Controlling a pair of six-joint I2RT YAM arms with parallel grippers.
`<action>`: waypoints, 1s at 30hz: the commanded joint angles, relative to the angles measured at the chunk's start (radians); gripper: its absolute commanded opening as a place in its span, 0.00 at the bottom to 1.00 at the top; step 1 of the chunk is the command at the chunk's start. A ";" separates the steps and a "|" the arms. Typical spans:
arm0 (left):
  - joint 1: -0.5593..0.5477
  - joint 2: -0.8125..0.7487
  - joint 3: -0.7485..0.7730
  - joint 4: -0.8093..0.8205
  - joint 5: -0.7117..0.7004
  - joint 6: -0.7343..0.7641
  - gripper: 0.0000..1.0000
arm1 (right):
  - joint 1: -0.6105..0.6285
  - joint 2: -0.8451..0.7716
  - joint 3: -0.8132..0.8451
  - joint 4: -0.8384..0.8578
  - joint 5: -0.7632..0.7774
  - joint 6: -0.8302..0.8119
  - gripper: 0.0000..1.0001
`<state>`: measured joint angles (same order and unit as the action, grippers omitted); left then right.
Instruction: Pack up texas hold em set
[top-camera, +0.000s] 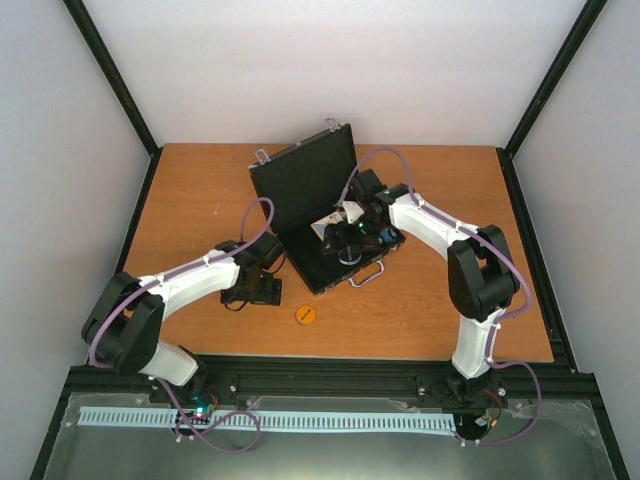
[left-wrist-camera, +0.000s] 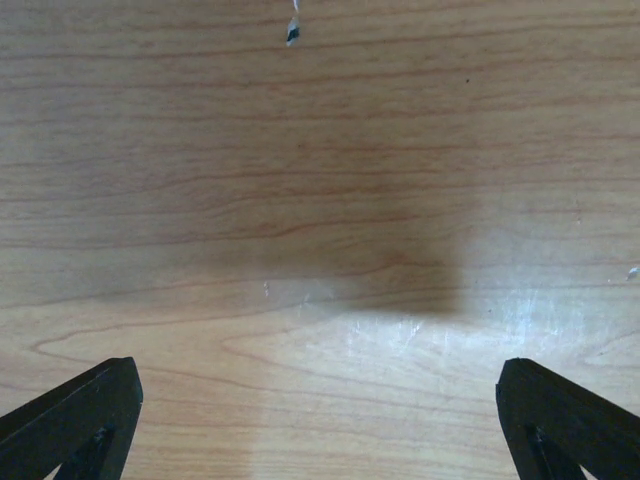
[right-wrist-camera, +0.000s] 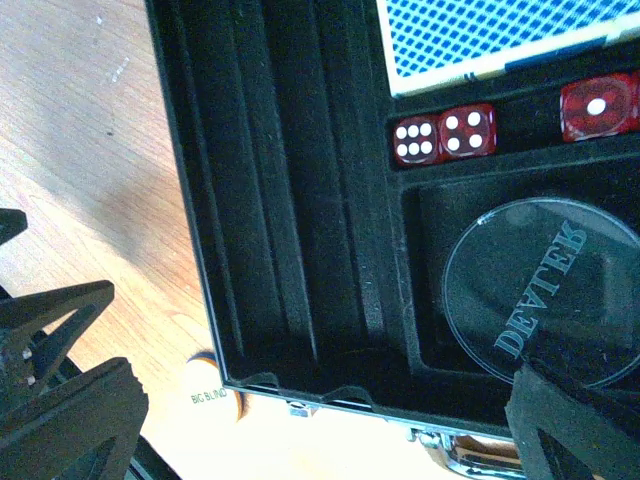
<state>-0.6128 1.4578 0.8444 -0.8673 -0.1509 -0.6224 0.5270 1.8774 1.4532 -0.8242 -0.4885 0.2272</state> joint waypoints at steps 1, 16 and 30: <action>0.018 0.013 0.003 0.037 0.008 -0.011 1.00 | 0.008 0.035 0.018 -0.019 -0.039 0.017 1.00; 0.059 0.043 0.047 0.025 0.010 0.032 1.00 | 0.016 0.164 0.085 -0.080 0.083 0.025 1.00; 0.064 0.030 0.079 -0.002 -0.005 0.052 1.00 | 0.033 0.093 0.129 -0.128 0.245 0.004 1.00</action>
<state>-0.5598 1.4967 0.8631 -0.8497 -0.1425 -0.5957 0.5396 2.0357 1.5368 -0.8986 -0.3187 0.2523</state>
